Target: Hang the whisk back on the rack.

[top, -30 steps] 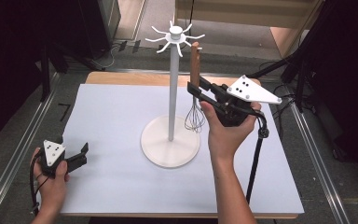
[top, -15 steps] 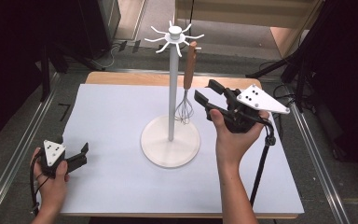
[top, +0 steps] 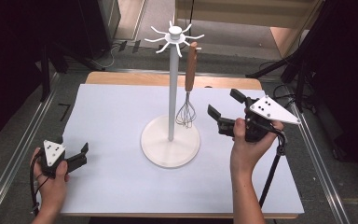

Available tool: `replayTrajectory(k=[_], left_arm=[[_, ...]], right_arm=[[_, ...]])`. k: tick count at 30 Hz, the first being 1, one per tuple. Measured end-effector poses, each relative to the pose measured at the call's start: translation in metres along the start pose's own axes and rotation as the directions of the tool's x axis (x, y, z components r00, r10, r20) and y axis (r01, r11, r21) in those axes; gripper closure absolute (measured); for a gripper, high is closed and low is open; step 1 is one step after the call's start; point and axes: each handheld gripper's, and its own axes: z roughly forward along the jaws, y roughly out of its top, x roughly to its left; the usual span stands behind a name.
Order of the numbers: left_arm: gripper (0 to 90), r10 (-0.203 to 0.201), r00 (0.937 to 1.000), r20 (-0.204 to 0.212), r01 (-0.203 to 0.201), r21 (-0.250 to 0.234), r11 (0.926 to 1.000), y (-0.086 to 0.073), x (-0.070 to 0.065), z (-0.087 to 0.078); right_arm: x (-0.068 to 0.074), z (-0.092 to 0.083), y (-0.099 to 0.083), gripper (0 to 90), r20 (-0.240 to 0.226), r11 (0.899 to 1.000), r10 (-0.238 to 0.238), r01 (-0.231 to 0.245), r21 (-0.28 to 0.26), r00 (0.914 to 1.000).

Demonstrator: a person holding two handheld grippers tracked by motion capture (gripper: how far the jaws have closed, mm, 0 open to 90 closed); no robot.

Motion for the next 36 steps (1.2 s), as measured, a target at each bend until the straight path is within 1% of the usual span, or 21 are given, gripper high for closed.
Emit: replayTrajectory(k=[1, 2, 4, 5, 8, 11, 14, 17, 24, 27, 28, 29, 32, 35, 36], left_arm=[[14.2, -0.002, 1.0000, 0.000, 0.002, -0.002, 1.0000, 0.000, 0.000, 0.000], [14.2, -0.002, 1.0000, -0.001, 0.002, -0.001, 1.0000, 0.000, 0.000, 0.000], [14.2, 0.001, 1.0000, -0.003, -0.001, -0.001, 1.0000, 0.000, -0.001, 0.000], [14.2, 0.002, 1.0000, -0.002, -0.002, -0.001, 1.0000, 0.000, -0.001, 0.000], [14.2, -0.001, 1.0000, -0.001, 0.001, -0.001, 1.0000, 0.000, 0.000, 0.000], [14.2, 0.001, 1.0000, -0.003, -0.001, -0.002, 1.0000, 0.000, -0.001, 0.000], [14.2, 0.000, 1.0000, -0.002, 0.000, -0.001, 1.0000, 0.000, 0.000, 0.000], [14.2, -0.001, 1.0000, -0.004, 0.001, -0.002, 1.0000, 0.000, -0.001, 0.000], [14.2, 0.008, 1.0000, -0.006, -0.008, 0.000, 1.0000, 0.000, -0.001, 0.000], [14.2, 0.007, 1.0000, -0.005, -0.007, 0.000, 1.0000, 0.000, -0.001, 0.000], [14.2, 0.007, 1.0000, -0.006, -0.007, 0.000, 1.0000, 0.000, -0.001, 0.000], [14.2, 0.008, 1.0000, -0.006, -0.008, 0.000, 1.0000, 0.000, -0.001, 0.000], [14.2, 0.007, 1.0000, -0.004, -0.007, 0.000, 1.0000, 0.000, -0.001, 0.000], [14.3, 0.007, 1.0000, -0.005, -0.007, 0.000, 1.0000, 0.000, -0.001, 0.000], [14.2, 0.008, 1.0000, -0.005, -0.008, 0.000, 1.0000, 0.000, -0.001, 0.000]], right_arm=[[-0.001, -0.001, -0.001, 13.2, 0.008, 1.000, 0.002, -0.002, 0.004, 1.0000], [-0.002, -0.001, -0.003, 10.9, 0.016, 1.000, 0.003, -0.003, 0.008, 0.9999], [-0.004, -0.003, -0.006, 3.0, 0.027, 1.000, 0.002, -0.003, 0.015, 0.9996], [-0.006, -0.003, -0.008, 0.4, 0.035, 1.000, 0.010, -0.011, 0.025, 0.9993], [-0.010, -0.006, -0.014, 0.0, 0.047, 0.999, 0.025, -0.026, 0.033, 0.9986], [-0.013, -0.011, -0.022, 0.0, 0.076, 0.999, 0.039, -0.041, 0.031, 0.9964], [-0.016, -0.017, -0.030, 0.0, 0.098, 0.998, 0.036, -0.040, 0.043, 0.9946], [-0.021, -0.022, -0.037, 0.0, 0.113, 0.998, 0.023, -0.029, 0.047, 0.9933], [-0.035, -0.039, -0.058, 0.0, 0.152, 0.997, 0.046, -0.056, 0.062, 0.9873], [-0.039, -0.044, -0.067, 0.0, 0.167, 0.996, 0.040, -0.052, 0.068, 0.9851], [-0.040, -0.046, -0.070, 0.0, 0.170, 0.996, 0.046, -0.059, 0.073, 0.9843], [-0.041, -0.048, -0.073, 0.0, 0.174, 0.995, 0.054, -0.068, 0.077, 0.9833], [-0.045, -0.052, -0.082, 0.0, 0.190, 0.995, 0.048, -0.064, 0.080, 0.9806], [-0.048, -0.054, -0.090, 0.0, 0.195, 0.994, 0.047, -0.065, 0.085, 0.9796], [-0.048, -0.055, -0.093, 0.0, 0.203, 0.993, 0.055, -0.074, 0.088, 0.9777]])
